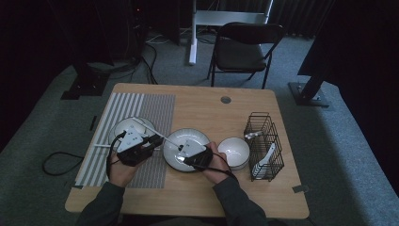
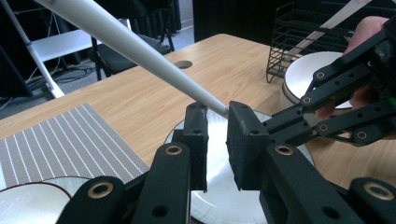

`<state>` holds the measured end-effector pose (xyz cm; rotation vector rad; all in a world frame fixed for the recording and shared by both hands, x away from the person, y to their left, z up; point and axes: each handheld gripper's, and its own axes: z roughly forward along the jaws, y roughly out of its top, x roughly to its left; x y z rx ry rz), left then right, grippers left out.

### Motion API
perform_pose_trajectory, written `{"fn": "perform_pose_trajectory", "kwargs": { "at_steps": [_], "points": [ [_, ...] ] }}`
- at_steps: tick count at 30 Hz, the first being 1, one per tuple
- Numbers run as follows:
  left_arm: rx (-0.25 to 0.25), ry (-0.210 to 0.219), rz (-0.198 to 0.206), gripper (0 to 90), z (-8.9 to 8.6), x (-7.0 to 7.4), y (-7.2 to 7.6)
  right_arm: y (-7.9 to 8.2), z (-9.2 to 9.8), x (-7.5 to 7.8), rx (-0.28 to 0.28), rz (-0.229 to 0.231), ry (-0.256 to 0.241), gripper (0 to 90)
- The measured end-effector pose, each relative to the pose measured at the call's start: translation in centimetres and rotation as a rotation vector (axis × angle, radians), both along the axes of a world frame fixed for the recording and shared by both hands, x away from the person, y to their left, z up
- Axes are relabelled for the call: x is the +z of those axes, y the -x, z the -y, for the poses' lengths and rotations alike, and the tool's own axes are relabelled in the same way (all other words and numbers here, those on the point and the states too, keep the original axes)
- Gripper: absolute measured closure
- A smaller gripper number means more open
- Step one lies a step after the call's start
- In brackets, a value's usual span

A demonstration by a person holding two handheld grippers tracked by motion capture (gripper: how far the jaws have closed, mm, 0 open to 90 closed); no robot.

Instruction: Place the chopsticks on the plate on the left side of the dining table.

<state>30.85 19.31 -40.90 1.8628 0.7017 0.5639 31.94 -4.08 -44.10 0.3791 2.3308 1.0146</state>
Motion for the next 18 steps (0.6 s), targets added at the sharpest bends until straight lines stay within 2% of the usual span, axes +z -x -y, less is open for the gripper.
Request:
{"fn": "perform_pose_trajectory", "kwargs": {
  "at_steps": [8, 18],
  "points": [
    [0.025, -0.007, -0.001, 78.3, -0.5, -0.3, 0.4, -0.1, -0.6, 0.3, 0.001, 0.005, 0.004, 87.1],
    [0.075, 0.002, -0.001, 78.3, -2.4, -0.7, 1.2, -1.1, -2.7, 0.6, 0.006, -0.006, 0.027, 87.1]
  ]
}}
